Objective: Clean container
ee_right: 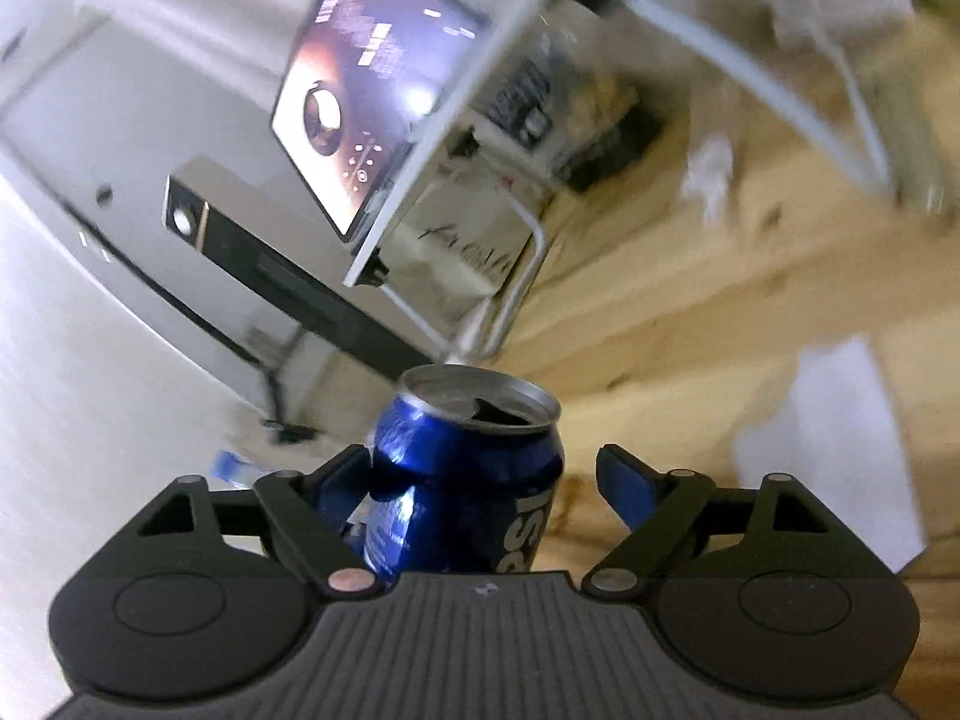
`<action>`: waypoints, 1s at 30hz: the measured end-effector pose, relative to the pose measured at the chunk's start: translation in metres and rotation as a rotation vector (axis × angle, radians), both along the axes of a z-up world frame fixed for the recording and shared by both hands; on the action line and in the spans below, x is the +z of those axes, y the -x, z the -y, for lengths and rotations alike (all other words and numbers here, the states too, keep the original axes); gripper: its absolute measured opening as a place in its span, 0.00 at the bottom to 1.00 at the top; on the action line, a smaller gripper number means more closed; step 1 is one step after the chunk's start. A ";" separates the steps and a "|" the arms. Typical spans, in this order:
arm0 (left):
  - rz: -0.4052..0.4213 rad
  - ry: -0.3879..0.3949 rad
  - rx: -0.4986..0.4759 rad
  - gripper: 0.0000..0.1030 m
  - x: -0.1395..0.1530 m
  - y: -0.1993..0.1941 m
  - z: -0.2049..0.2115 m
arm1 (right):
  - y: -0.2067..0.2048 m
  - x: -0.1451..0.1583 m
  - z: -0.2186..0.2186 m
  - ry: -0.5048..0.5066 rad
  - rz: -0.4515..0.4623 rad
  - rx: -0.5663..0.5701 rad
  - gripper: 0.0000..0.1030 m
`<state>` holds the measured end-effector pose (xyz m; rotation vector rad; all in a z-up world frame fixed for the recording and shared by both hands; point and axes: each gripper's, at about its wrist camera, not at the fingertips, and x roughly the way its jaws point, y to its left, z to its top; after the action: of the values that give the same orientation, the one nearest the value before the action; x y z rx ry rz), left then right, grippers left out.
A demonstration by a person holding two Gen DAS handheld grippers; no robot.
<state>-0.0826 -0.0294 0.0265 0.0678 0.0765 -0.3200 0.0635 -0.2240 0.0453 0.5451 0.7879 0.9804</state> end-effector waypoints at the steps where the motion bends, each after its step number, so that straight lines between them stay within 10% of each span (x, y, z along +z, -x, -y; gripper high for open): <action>1: -0.002 0.001 0.001 0.67 0.000 0.000 0.000 | 0.006 0.001 -0.004 0.029 0.038 -0.007 0.85; 6: 0.001 0.008 0.012 0.67 0.000 0.000 -0.002 | 0.022 -0.002 -0.019 0.068 0.101 0.007 0.73; 15: -0.002 -0.006 0.021 0.67 0.000 0.000 -0.001 | -0.010 -0.053 -0.002 -0.204 -0.295 0.071 0.69; 30: 0.001 -0.009 0.051 0.67 0.000 -0.001 -0.001 | -0.006 -0.039 -0.009 -0.182 -0.266 0.062 0.69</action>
<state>-0.0814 -0.0289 0.0262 0.0751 0.0781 -0.2689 0.0692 -0.2148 0.0062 0.8245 0.9621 1.0560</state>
